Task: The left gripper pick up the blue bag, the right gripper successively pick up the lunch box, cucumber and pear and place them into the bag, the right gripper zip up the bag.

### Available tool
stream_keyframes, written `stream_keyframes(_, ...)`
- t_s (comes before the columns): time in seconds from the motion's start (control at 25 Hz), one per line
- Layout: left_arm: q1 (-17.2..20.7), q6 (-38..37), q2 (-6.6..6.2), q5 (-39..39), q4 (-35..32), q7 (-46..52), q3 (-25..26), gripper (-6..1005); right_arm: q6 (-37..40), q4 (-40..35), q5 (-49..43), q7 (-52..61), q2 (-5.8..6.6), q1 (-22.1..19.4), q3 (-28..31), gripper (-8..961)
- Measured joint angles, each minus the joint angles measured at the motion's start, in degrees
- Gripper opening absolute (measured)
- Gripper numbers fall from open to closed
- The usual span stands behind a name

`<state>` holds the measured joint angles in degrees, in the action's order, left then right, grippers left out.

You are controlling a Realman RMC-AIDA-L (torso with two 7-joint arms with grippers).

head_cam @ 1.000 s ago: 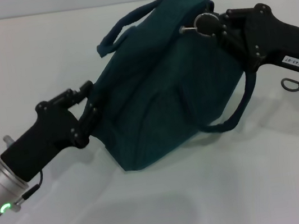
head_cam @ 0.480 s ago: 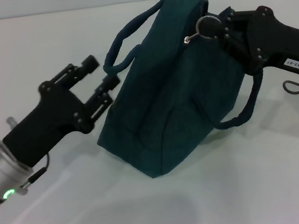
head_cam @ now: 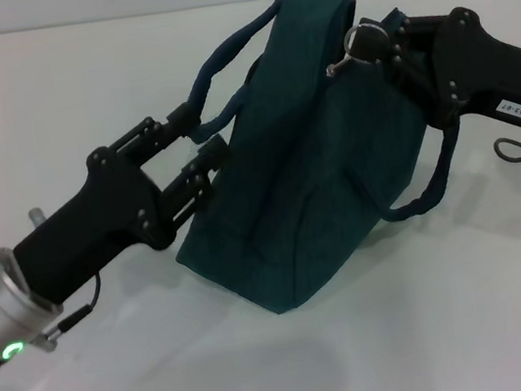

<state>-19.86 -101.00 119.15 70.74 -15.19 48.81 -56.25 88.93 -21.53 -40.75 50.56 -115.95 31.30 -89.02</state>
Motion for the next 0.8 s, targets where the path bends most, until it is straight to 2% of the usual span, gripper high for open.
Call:
stream_keyframes(0.2, 0.6, -1.3, -0.25, 1.0, 0.0, 2.2, 0.0, 506, -0.1, 0.0, 0.0, -0.5, -0.06, 0.3, 0.0, 11)
stream_keyframes(0.4, 0.8, 1.0, 0.35, 1.6, 0.3, 0.9, 0.0, 505, -0.1, 0.0, 0.0, -0.5, -0.07, 0.5, -0.2, 11)
stream_keyframes(0.8, -2.1, 6.2, 0.84, 2.2, 3.5, 0.4, -0.7, 503, 0.0, 0.0, 0.0, -0.6, -0.16, 0.4, 0.0, 11)
